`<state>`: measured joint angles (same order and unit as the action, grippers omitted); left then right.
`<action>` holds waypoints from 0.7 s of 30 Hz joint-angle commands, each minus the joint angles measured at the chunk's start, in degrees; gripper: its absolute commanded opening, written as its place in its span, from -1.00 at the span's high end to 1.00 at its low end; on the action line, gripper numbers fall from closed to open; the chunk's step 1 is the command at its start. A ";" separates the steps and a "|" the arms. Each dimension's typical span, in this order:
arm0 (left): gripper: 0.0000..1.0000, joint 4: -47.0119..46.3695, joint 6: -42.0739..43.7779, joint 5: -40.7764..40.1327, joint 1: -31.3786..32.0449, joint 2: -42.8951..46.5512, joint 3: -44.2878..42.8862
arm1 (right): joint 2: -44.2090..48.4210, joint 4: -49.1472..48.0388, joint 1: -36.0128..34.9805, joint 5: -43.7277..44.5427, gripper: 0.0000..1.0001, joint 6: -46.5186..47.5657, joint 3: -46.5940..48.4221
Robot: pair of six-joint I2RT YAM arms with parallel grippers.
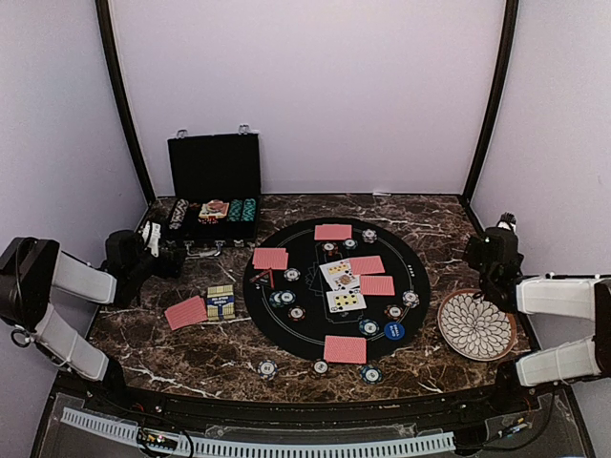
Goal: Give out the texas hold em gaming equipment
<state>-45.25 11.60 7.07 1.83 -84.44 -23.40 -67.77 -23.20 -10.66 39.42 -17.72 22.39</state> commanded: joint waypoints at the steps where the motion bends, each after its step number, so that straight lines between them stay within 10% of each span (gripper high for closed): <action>1: -0.98 -9.03 -2.92 -3.61 -0.42 1.03 2.16 | 0.71 -17.21 0.99 1.51 -0.97 4.72 -6.39; 21: -0.98 -31.52 -6.46 -8.24 -1.05 -5.85 10.16 | -8.42 -37.44 2.62 -6.96 -0.97 9.86 -9.46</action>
<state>-70.37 6.74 2.09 1.23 -89.86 -12.14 -74.17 -58.13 -8.67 36.38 -10.68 10.00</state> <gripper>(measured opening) 0.987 0.986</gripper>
